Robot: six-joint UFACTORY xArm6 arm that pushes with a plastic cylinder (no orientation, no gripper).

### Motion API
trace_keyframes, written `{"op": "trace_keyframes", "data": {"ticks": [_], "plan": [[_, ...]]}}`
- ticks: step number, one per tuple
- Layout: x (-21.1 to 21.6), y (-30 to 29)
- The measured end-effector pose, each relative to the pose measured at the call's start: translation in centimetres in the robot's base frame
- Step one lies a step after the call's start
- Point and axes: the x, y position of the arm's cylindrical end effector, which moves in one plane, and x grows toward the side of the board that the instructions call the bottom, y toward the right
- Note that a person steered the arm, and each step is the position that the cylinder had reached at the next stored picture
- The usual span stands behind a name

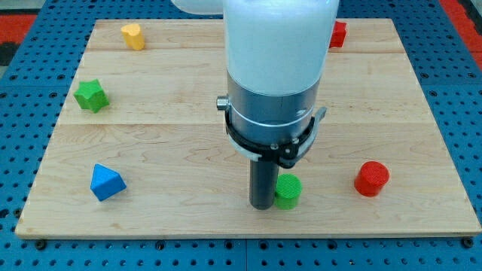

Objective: Push the green circle diagonal to the red star

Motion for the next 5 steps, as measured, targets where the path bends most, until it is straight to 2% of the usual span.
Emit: {"op": "trace_keyframes", "data": {"ticks": [1, 4, 5], "plan": [[1.6, 0.9], [-9.1, 9.0], [-9.4, 3.4]]}}
